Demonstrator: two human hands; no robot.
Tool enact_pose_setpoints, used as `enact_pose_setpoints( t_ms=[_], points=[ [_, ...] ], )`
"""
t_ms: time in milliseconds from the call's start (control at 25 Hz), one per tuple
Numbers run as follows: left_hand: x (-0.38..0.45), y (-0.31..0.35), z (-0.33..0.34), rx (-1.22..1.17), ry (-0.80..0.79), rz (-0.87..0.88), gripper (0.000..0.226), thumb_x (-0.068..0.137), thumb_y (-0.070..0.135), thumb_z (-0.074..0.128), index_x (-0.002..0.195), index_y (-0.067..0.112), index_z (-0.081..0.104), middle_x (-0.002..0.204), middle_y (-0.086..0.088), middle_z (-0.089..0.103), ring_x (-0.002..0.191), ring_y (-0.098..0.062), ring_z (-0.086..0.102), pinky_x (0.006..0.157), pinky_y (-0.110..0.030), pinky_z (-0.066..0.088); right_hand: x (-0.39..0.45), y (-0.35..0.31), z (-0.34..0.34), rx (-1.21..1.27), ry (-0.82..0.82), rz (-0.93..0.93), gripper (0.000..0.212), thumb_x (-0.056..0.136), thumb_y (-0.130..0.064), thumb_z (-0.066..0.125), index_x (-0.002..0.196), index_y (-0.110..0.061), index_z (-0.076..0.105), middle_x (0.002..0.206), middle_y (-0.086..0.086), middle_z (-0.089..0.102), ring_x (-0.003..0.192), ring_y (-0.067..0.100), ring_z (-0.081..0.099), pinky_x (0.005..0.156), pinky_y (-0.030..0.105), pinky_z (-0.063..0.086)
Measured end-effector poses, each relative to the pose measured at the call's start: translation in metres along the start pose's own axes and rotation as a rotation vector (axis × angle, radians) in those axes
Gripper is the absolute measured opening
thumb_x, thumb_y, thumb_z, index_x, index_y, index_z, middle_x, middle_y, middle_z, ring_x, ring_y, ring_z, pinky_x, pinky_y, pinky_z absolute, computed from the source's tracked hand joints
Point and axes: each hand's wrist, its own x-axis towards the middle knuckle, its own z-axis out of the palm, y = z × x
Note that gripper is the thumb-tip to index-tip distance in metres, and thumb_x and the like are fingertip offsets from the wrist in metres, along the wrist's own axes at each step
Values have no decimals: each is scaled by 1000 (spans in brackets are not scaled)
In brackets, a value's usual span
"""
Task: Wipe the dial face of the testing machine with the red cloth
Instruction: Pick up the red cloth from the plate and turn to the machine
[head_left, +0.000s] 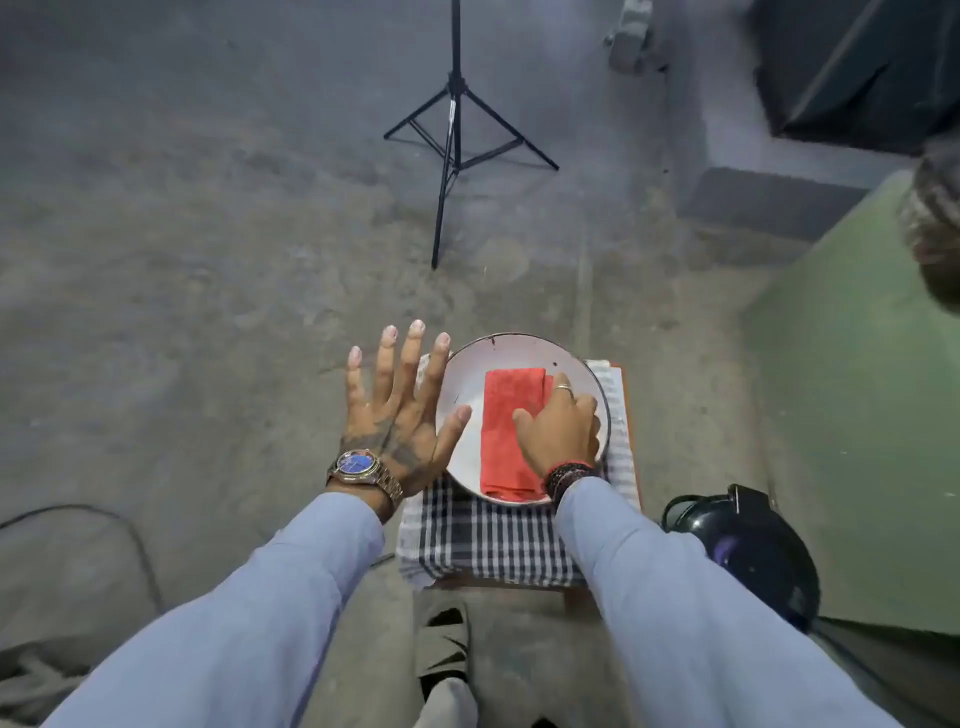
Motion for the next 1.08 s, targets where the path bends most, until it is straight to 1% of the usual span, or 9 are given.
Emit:
enact_pose_setpoints(
  t_ms=[200, 320, 400, 480, 560, 640, 720, 840, 1080],
  points=[
    [24, -21, 34, -29, 5, -15, 85, 102, 63, 38, 172, 23, 12, 182, -10, 14, 167, -40, 11, 130, -72, 7, 45, -7, 29, -7, -38, 396, 102, 63, -50, 98, 140, -10, 45, 134, 19, 64, 128, 43, 57, 108, 53, 45],
    [41, -29, 43, -42, 13, -45, 85, 102, 62, 38, 172, 23, 10, 181, -10, 15, 167, -40, 11, 130, -72, 7, 59, -10, 29, 74, -161, 399, 68, 61, -42, 100, 110, -17, 60, 109, 8, 72, 112, 35, 68, 104, 48, 48],
    [51, -29, 42, -50, -5, -78, 84, 102, 62, 35, 172, 22, 10, 181, -10, 14, 167, -40, 10, 130, -72, 6, 61, -11, 21, 186, -252, 321, 48, 63, -32, 92, 102, -16, 67, 100, 5, 73, 95, 29, 71, 92, 41, 57],
    [64, -26, 36, -48, 5, -92, 84, 102, 61, 34, 173, 22, 10, 182, -10, 12, 167, -39, 8, 131, -72, 4, 62, -11, 12, 491, -315, 320, 49, 64, -23, 76, 107, -1, 72, 98, 13, 75, 87, 30, 71, 90, 46, 61],
    [77, -25, 28, -49, 34, -111, 83, 102, 58, 35, 173, 21, 11, 181, -10, 12, 167, -38, 8, 131, -71, 4, 62, -3, 3, 1040, -601, 392, 60, 74, -15, 61, 124, 16, 65, 115, 29, 73, 109, 43, 72, 110, 56, 53],
    [91, -25, 16, -52, 72, -136, 83, 101, 57, 34, 172, 21, 11, 181, -10, 12, 167, -38, 8, 131, -71, 3, 57, 0, -12, 1370, -833, 403, 61, 86, -15, 48, 140, 12, 60, 145, 36, 59, 135, 47, 59, 123, 60, 36],
    [105, -22, -2, -47, 90, -128, 82, 101, 56, 32, 172, 20, 11, 181, -10, 12, 167, -38, 7, 131, -71, 3, 50, -1, -29, 1646, -907, 260, 67, 91, -15, 40, 156, 1, 47, 164, 32, 39, 151, 50, 39, 127, 66, 22],
    [138, -14, -41, -27, 157, -58, 81, 102, 55, 34, 172, 19, 13, 181, -11, 13, 167, -39, 8, 131, -71, 3, 44, -19, -58, 1861, -925, -78, 81, 92, -25, 33, 171, -18, 12, 175, 27, 12, 159, 54, 10, 126, 73, 1],
    [225, 46, -167, 15, 292, 142, 81, 104, 58, 36, 172, 18, 17, 180, -15, 15, 166, -43, 11, 129, -73, 6, 46, -57, -165, 1993, -767, -369, 74, 104, -40, 33, 170, -27, 2, 177, 22, 7, 160, 51, 7, 125, 75, -2]
  ],
)
